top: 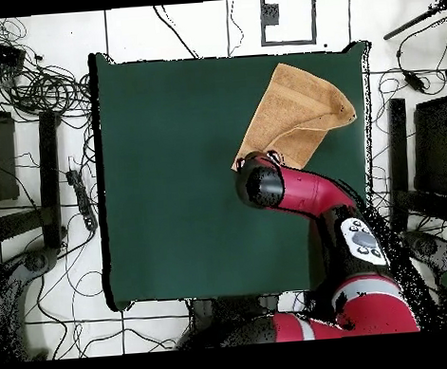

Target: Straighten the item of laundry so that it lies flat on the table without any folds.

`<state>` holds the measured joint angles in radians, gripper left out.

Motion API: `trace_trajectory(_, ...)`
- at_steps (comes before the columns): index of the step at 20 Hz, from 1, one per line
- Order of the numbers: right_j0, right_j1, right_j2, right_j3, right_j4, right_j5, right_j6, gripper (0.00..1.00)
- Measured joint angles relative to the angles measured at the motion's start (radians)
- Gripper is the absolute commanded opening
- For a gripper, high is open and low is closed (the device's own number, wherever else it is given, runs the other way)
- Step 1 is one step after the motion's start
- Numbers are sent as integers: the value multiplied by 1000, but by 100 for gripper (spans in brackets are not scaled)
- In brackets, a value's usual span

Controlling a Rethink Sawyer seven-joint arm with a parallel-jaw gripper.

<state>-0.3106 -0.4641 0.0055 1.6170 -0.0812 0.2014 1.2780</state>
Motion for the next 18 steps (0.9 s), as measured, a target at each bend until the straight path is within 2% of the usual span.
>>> trace_trajectory(8, -30, 0, 12, 3, -49, 0, 0, 100)
trace_trajectory(18, -30, 1, 14, 5, -53, 0, 0, 100)
